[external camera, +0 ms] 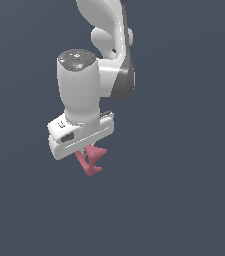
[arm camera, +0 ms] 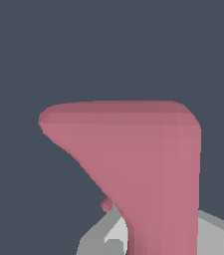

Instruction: Pick up the object and move it to a goal position.

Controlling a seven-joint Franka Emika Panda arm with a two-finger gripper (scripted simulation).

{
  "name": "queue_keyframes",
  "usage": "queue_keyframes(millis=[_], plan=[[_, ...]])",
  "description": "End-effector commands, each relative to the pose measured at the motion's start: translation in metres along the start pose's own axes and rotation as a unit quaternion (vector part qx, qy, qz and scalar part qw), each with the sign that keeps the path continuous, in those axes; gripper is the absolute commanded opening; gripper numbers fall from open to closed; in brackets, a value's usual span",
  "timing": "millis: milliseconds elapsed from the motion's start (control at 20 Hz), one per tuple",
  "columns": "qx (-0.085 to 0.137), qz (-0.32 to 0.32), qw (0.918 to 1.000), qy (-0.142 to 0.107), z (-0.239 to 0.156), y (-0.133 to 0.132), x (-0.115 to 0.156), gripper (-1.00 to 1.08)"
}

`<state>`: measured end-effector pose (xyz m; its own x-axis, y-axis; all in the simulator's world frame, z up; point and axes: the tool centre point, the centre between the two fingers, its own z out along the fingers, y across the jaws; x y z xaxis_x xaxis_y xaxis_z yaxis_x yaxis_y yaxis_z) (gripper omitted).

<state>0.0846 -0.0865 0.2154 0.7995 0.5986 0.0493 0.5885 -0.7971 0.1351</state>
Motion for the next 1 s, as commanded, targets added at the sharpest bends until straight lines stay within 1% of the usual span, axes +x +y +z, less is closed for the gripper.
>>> queue_keyframes(millis=[0,250,450,650,950], plan=[[-0.014,0.028,0.9995,0.003,-0.024,0.007,0.007,-1.00],[-0.041,0.083,0.9957,0.008,-0.070,0.020,0.018,-1.00],[-0.063,0.127,0.9898,0.011,-0.109,0.030,0.026,-1.00],[-0.086,0.172,0.9812,0.015,-0.148,0.039,0.033,-1.00],[-0.118,0.235,0.9646,0.019,-0.206,0.050,0.042,-1.00]])
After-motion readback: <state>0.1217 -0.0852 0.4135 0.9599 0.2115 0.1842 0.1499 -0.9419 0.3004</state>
